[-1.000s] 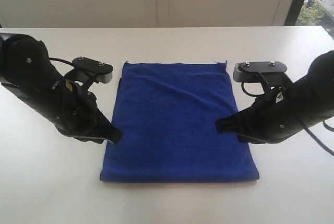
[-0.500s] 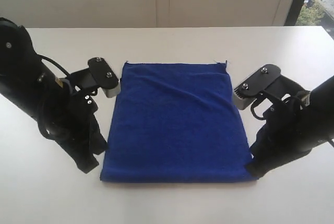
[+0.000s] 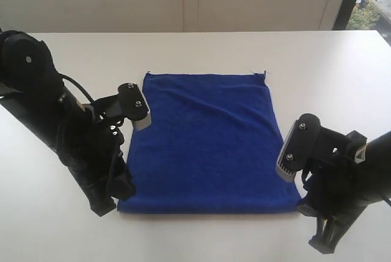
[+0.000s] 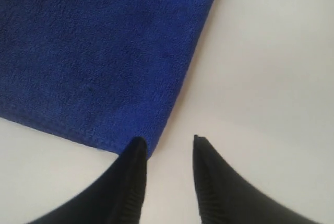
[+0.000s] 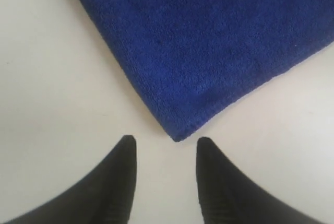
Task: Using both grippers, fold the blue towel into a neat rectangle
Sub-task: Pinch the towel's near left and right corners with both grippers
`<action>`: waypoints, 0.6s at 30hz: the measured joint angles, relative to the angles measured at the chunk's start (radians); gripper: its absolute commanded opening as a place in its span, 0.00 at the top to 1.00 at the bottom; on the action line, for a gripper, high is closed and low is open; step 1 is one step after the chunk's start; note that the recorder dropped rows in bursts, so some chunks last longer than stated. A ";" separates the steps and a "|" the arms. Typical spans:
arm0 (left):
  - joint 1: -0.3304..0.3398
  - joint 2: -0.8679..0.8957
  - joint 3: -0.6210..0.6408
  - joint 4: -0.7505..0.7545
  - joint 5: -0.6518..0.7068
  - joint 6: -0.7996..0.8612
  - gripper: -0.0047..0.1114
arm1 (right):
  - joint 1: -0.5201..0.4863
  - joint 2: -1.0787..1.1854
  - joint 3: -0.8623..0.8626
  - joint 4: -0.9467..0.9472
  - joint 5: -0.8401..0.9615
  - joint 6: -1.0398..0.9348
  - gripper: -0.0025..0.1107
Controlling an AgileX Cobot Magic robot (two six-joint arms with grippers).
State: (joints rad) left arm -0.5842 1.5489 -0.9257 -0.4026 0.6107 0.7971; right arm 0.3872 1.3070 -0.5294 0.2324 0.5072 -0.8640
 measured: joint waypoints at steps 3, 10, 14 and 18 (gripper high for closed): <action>0.000 0.022 0.017 0.004 -0.023 0.047 0.57 | 0.000 0.007 0.013 0.028 -0.018 -0.066 0.65; 0.000 0.038 0.043 0.004 -0.046 0.171 0.57 | 0.000 0.076 0.013 0.099 -0.076 -0.180 0.65; 0.000 0.038 0.057 0.006 -0.084 0.188 0.57 | 0.000 0.124 0.013 0.106 -0.094 -0.192 0.65; 0.000 0.038 0.072 0.004 -0.116 0.207 0.57 | 0.000 0.172 0.013 0.117 -0.120 -0.193 0.65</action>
State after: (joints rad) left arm -0.5842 1.5870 -0.8534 -0.3990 0.4948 1.0038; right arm 0.3872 1.4791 -0.5160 0.3490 0.3873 -1.0573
